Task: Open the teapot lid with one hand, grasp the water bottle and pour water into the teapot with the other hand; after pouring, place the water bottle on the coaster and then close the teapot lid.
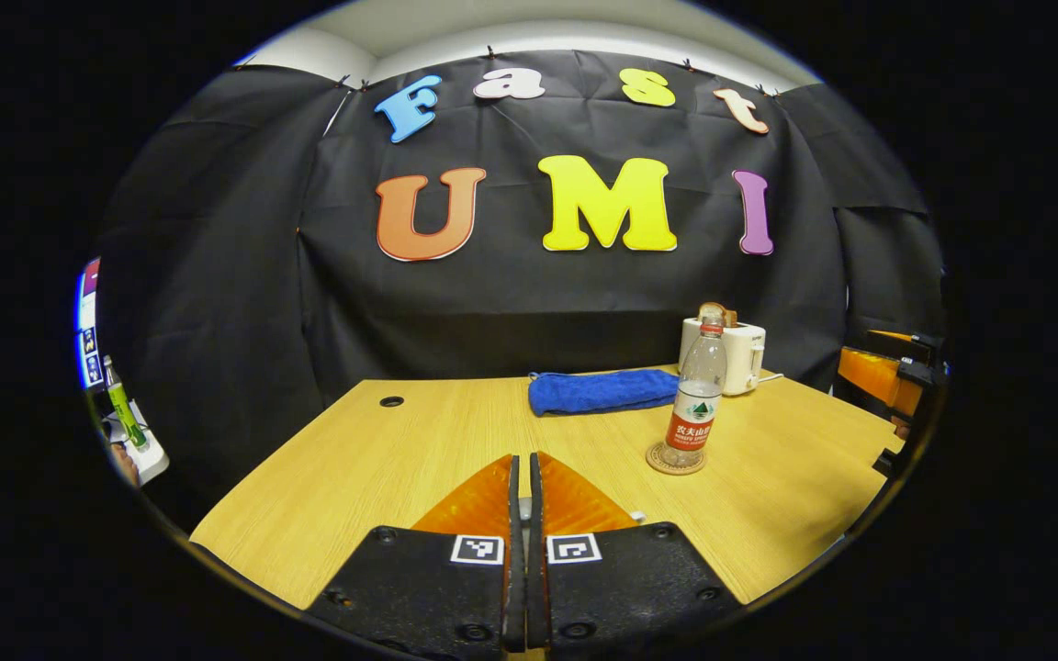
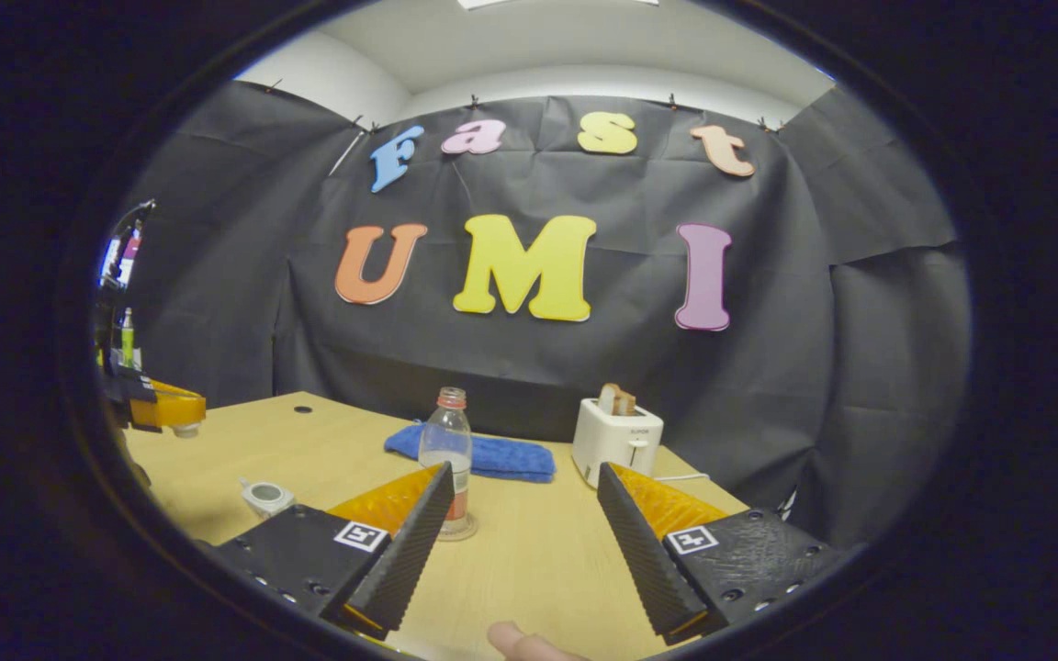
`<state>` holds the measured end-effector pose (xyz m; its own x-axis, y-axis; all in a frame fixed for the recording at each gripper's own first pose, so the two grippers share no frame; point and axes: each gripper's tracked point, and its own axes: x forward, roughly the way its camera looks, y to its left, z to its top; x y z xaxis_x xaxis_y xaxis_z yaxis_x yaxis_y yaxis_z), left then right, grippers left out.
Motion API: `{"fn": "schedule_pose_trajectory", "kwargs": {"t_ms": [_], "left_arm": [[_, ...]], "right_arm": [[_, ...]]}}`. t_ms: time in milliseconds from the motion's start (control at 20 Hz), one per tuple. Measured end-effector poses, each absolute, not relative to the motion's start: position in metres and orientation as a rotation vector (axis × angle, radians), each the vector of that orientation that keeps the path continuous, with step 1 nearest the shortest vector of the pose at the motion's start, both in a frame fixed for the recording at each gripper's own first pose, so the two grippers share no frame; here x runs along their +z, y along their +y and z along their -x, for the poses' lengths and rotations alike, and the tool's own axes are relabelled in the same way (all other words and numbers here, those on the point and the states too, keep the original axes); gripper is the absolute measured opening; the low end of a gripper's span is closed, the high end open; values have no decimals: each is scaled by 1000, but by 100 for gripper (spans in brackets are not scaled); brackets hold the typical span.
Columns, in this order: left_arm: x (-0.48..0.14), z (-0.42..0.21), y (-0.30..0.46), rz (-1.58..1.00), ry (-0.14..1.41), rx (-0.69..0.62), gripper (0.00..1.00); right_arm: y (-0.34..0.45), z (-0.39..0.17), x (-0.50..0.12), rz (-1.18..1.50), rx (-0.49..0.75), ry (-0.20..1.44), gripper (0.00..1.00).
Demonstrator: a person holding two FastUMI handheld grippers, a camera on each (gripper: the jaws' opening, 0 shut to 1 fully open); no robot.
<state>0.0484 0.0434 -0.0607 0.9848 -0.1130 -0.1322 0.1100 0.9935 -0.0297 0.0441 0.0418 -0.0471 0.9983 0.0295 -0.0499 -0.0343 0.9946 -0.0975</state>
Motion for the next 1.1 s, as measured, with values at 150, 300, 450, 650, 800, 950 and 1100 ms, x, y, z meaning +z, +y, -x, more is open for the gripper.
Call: {"fn": "schedule_pose_trajectory", "kwargs": {"t_ms": [150,300,450,650,800,950,1100], "left_arm": [[-73,-53,32,-13,160,-108,4],[-69,-56,21,-17,137,-88,5],[-62,-61,9,-11,70,-69,5],[-70,-74,-7,28,46,-96,6],[-85,-89,-4,66,73,-81,6],[-95,-99,-7,91,84,-89,6],[-105,-103,-14,106,101,-113,7]], "right_arm": [[26,-39,-47,60,23,47,94],[13,-36,-45,30,10,50,96],[-1,-36,-49,37,-40,49,94],[-14,-33,-44,76,-90,38,94],[-17,-34,-40,73,-92,24,94],[-21,-38,-45,73,-94,37,96],[-23,-40,-51,35,-86,64,96]]}}
